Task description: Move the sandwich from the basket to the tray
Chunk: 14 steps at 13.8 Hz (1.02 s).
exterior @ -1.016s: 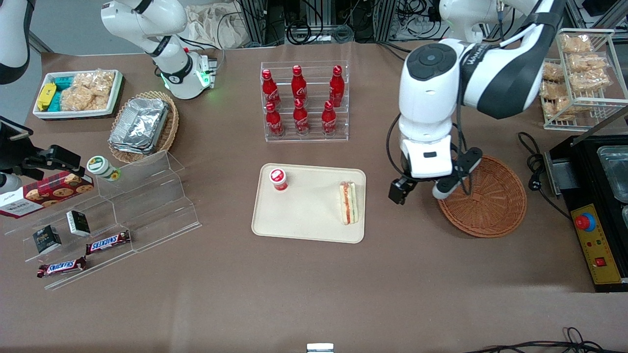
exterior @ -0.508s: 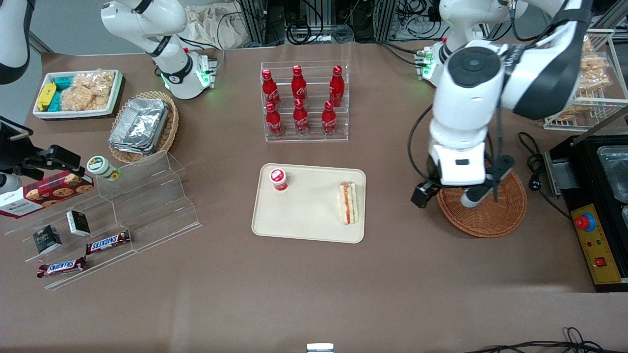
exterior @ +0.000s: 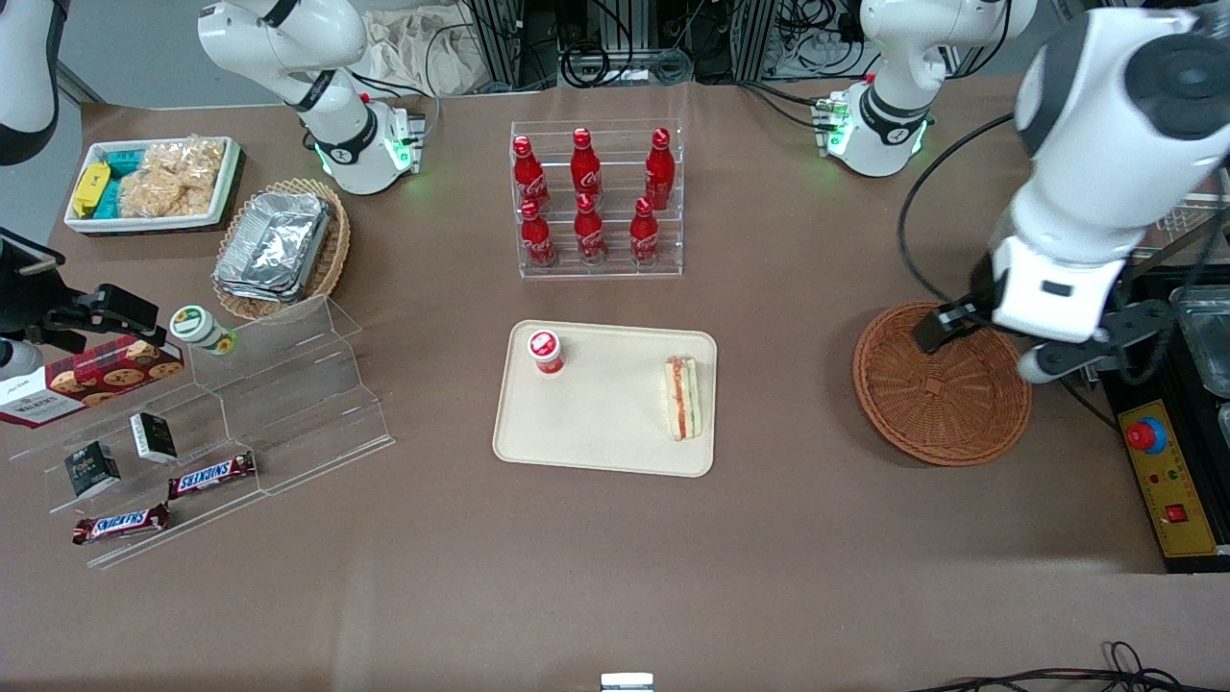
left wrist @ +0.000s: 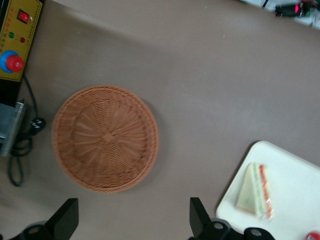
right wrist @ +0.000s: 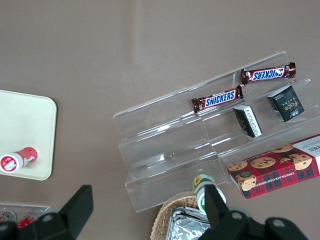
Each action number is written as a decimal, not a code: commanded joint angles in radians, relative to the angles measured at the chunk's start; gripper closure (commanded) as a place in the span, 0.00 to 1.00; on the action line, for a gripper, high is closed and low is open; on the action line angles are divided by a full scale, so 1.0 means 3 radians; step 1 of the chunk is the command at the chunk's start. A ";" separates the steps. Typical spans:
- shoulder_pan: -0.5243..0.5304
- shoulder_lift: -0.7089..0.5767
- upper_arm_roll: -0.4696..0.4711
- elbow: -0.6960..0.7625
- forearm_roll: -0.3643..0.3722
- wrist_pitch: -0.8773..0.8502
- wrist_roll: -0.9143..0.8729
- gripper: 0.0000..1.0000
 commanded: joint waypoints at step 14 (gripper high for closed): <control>-0.0220 -0.0701 0.0868 -0.0591 -0.0293 -0.0199 0.1634 0.00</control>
